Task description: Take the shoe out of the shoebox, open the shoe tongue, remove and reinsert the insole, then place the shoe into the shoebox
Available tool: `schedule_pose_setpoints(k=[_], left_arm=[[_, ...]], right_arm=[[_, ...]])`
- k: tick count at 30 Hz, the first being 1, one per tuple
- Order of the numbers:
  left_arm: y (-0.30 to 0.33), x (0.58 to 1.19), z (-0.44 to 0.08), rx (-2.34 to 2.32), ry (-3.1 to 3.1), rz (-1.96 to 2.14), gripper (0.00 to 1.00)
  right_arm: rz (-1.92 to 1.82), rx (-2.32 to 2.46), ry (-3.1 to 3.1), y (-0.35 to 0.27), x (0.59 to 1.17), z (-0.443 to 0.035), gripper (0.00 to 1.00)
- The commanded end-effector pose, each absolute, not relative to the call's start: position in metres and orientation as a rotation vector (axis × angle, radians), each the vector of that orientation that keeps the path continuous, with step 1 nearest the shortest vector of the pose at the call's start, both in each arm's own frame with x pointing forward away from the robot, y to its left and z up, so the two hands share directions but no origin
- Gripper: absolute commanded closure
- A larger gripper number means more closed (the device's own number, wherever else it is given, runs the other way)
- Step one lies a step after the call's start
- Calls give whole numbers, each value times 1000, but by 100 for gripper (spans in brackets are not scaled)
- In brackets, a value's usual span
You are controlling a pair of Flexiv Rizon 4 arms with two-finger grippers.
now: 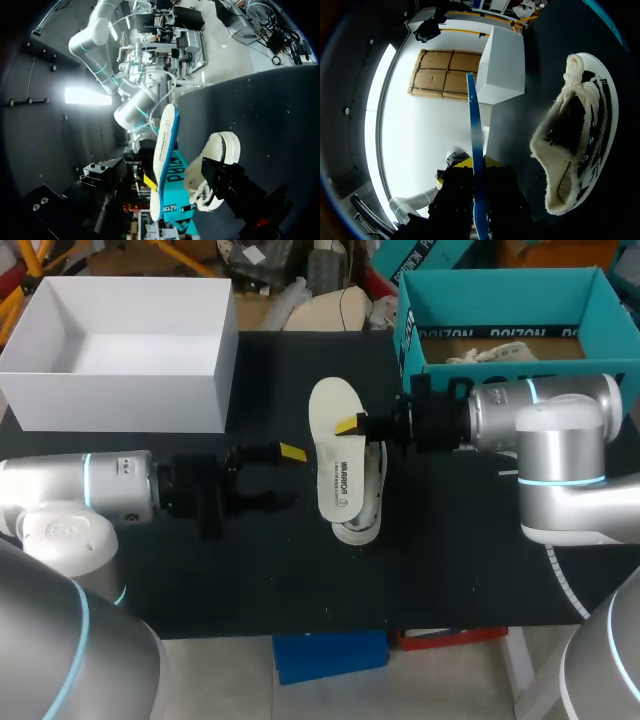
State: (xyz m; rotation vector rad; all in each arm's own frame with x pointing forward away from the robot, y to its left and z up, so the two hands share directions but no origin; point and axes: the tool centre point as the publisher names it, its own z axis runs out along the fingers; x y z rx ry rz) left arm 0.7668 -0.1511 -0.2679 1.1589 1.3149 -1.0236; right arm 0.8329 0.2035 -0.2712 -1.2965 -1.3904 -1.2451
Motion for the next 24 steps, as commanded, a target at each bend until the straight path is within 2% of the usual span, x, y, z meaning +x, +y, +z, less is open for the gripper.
schedule_pose_setpoints(k=[1,5,7,8,9,10,12,14,18,24], left_arm=[[-158,780,-272,1149,1278,-1032,0],[-165,788,-271,1155,1265,-1010,7],[-168,793,-271,1151,1265,-1012,19],[-171,796,-271,1152,1262,-1008,31],[-173,798,-271,1155,1262,-1000,47],[-175,800,-271,1156,1262,-999,51],[-180,804,-271,1160,1262,-1001,51],[-186,806,-269,1168,1257,-1002,65],[-196,809,-270,1177,1249,-1014,62],[-205,813,-270,1180,1245,-1019,64]], right_arm=[[-1244,-1299,-1392,204,833,-271,100],[-1244,-1299,-1392,204,833,-271,100],[-1244,-1299,-1392,204,833,-271,100],[-1244,-1299,-1392,204,833,-271,100],[-1244,-1299,-1392,204,833,-271,100],[-1244,-1299,-1392,204,833,-271,100],[-1244,-1299,-1392,204,833,-271,100],[-1244,-1299,-1392,204,833,-271,100],[-1244,-1299,-1392,204,833,-271,100],[-1244,-1299,-1392,204,833,-271,100]])
